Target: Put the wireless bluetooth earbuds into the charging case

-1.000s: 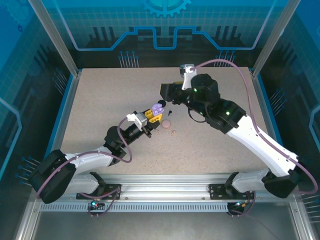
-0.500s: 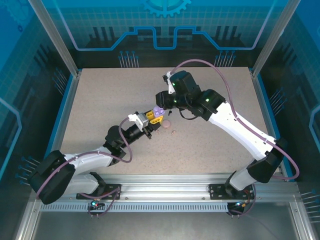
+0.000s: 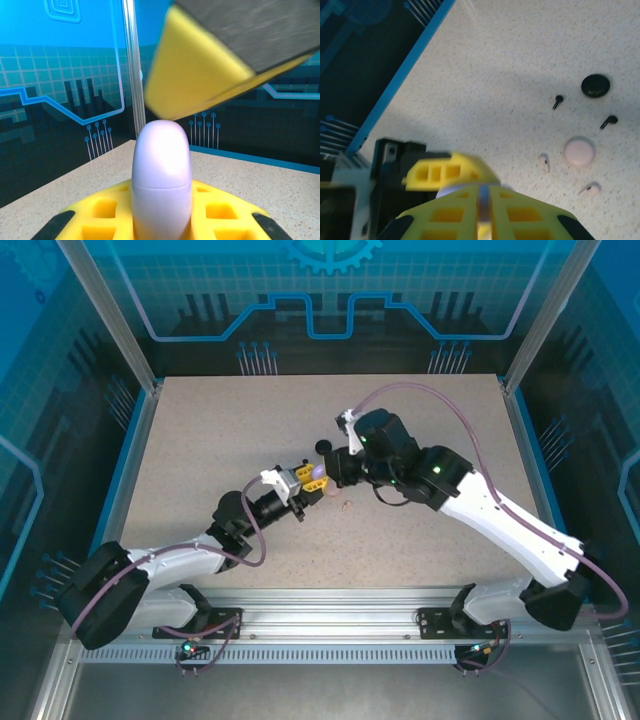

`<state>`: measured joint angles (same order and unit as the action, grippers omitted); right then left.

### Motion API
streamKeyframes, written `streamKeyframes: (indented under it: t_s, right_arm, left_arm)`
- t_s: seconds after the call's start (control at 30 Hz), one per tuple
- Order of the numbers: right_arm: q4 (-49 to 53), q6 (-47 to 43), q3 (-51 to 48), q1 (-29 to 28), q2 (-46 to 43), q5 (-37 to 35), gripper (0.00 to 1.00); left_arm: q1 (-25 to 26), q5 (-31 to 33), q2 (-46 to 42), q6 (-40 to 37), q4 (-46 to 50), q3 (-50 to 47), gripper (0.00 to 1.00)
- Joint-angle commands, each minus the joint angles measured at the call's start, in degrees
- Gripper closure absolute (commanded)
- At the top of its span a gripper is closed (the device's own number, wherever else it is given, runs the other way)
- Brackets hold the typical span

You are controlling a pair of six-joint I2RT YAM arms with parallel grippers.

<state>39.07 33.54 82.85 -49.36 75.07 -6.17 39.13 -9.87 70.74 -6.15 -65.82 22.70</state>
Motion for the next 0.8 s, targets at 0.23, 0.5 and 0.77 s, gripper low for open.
streamKeyframes:
  t_s: [0.23, 0.5, 0.77]
  right_arm:
    - [-1.2, 4.0, -3.5, 1.7, -8.1, -7.3, 0.69]
    - [-6.2, 8.4, -16.4, 2.2, -11.1, -9.9, 0.47]
    - [-13.3, 11.3, -22.7, -2.0, -4.5, -12.4, 0.44]
  left_arm:
    - [-0.1, 3.3, -1.6, 1.7, -1.3, 0.0, 1.00]
    - [-2.9, 10.8, -5.6, 17.5, 20.1, 1.1, 1.00]
    - [-12.5, 7.2, -9.1, 28.5, 40.9, 2.6, 1.00]
